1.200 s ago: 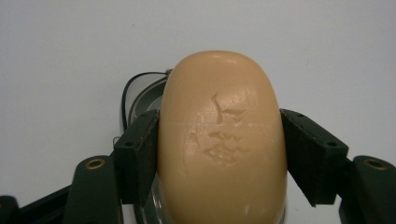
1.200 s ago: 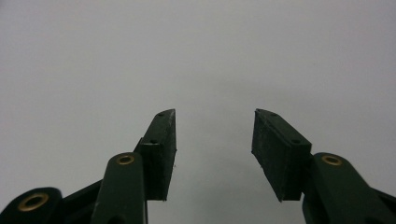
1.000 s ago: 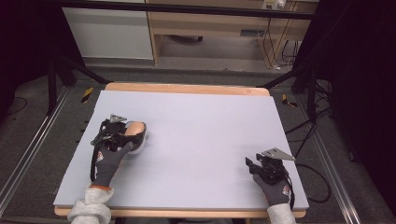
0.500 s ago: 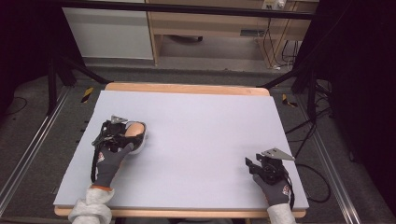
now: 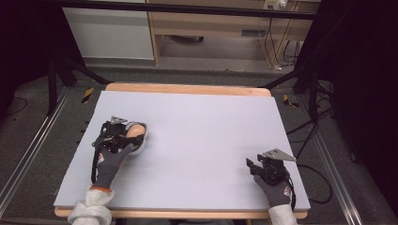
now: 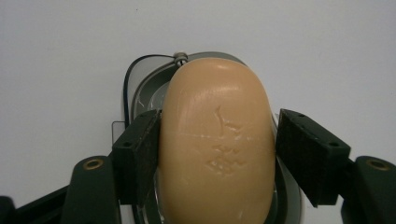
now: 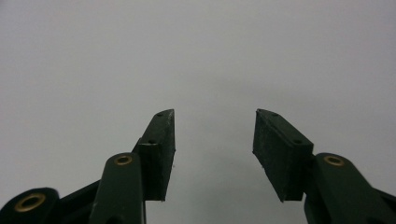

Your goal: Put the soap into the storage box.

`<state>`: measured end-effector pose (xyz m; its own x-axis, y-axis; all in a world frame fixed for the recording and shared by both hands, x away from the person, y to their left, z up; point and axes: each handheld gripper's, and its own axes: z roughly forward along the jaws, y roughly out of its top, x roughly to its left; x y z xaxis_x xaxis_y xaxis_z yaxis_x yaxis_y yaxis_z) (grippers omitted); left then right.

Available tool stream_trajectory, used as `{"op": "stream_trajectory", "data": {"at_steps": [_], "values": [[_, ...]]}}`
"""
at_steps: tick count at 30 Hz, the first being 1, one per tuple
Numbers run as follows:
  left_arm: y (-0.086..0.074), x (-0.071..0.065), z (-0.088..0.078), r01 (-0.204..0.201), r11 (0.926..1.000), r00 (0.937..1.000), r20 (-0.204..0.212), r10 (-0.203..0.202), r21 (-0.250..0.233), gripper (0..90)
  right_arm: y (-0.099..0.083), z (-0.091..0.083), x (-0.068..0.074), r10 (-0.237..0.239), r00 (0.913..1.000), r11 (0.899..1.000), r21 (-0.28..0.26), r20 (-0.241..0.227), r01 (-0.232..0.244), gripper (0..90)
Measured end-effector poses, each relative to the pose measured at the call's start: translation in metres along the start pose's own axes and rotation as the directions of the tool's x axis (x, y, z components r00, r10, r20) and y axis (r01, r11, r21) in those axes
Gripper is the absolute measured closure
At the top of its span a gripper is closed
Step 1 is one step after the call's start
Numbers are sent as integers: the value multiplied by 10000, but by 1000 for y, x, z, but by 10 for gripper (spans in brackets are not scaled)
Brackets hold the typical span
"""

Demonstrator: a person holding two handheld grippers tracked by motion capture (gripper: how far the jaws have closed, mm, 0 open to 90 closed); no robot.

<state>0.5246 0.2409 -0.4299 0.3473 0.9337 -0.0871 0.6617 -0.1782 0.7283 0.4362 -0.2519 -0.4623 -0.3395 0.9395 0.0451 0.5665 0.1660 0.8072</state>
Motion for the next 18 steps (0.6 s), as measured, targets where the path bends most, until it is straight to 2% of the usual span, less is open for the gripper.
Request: {"op": "stream_trajectory", "data": {"at_steps": [18], "values": [[-4,-8,-5,-341,9993,9993,161,344,-140,298,0,0,0,3,10000,10000,-10,-6,-3,484]]}}
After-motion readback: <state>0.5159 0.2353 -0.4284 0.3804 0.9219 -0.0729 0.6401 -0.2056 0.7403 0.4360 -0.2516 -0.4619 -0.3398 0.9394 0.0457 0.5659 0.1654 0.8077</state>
